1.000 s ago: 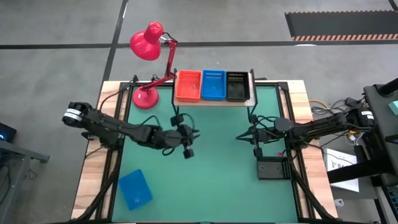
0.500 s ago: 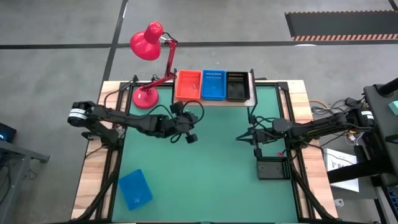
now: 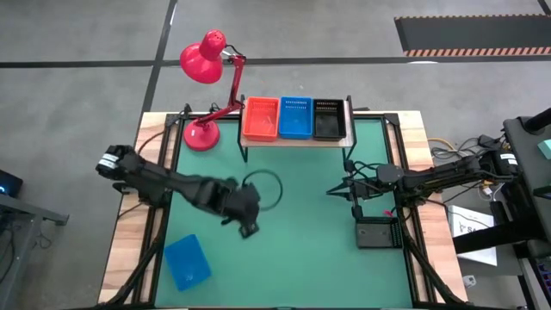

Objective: Stack baskets on shelf by color
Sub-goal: Stack the blue bin on the other blue bins on the shelf

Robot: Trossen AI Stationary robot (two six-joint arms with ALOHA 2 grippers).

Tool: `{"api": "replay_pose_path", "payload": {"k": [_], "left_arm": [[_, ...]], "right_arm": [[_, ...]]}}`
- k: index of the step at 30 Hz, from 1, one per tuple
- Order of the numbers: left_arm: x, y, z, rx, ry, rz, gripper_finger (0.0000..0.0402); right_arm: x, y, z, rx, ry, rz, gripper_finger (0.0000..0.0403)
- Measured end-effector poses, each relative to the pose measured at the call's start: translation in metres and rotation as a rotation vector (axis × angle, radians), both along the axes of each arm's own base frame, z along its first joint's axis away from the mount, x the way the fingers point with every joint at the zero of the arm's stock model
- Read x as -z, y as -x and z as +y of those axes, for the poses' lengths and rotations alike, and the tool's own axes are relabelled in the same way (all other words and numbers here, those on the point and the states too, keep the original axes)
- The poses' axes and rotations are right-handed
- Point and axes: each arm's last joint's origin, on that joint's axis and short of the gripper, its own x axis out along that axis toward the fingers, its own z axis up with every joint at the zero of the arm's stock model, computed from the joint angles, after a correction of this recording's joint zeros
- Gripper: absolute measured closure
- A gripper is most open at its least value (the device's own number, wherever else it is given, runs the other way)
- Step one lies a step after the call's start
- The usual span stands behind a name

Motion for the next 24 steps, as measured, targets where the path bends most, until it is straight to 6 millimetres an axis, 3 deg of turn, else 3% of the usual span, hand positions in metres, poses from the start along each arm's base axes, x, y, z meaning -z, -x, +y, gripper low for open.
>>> {"api": "replay_pose_path", "payload": {"k": [7,13,19,24], "left_arm": [[0.013,0.024,-0.075,0.063,0.395,0.325,0.0401],[0.031,0.063,-0.131,0.104,0.414,0.459,0.0401],[0.038,0.091,-0.160,0.104,0.375,0.455,0.0394],[0.043,0.097,-0.168,0.128,0.342,0.446,0.0347]], "right_arm": [[0.003,0.000,0.000,0.003,-0.020,0.030,0.0394],[0.003,0.000,0.000,0.004,-0.034,0.033,0.0394],[0.003,0.000,0.000,0.003,-0.034,0.034,0.0394],[0.003,0.000,0.000,-0.002,-0.036,0.034,0.0394]]}}
